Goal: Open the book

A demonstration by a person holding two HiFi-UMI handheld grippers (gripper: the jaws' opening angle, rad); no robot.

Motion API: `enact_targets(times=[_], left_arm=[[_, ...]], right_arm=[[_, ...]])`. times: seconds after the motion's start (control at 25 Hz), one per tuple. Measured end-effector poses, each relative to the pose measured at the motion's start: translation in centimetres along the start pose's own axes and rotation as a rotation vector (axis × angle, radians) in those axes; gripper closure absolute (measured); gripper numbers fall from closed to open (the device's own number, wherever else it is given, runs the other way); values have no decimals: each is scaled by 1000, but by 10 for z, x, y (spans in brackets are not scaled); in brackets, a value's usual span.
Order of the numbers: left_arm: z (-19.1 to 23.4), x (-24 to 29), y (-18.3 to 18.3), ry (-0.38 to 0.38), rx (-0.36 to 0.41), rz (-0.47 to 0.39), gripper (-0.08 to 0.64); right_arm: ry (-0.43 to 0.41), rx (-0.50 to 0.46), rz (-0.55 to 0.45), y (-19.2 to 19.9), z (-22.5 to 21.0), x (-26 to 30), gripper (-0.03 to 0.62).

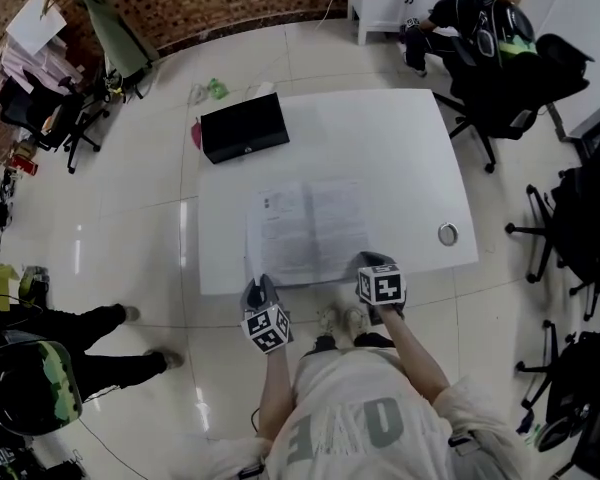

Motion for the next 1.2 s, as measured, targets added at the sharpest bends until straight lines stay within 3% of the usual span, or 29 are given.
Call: enact_targets(times=[0.2,0.4,0.52,0.6,0.68,0.8,0.88,1.04,1.2], left_arm=[[1,1,1,-17,12,-21,464],[19,-8,-2,-94,-8,-36,301],[26,-25,-26,-133,-31,-124,305],[7,-31,-54,-71,-26,-211,332],[-30,-27,-77,60,-23,-259,370],[-93,-18,-93,252,-14,-278,461],[-130,-10,-86,324,42,-242,532],[-158,12,-49,327,154,-93,548],[-152,25,-35,284,209,-44,548]], right_arm=[[4,-4,-6,1,-1,-1,589],[1,4,-12,3,-2,-1,589],[2,0,-14,3,-2,-2,589],[4,-3,-19,3,-2,-3,589],[7,-4,-23,3,-2,-3,589],[-1,38,-32,4,-1,-4,589],[-12,83,-44,3,-2,-4,589],[9,30,-52,2,1,-4,589],[3,42,-66,1,0,-3,589]])
Point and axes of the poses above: the fingertips, and each gripper's own axes: x forward along the fingers, z to its left, y out of its underside, the point moved 1 cm from there along -x, backward along the fingers, and after that the axes turned 10 degrees about -x, right-handed, at the moved point
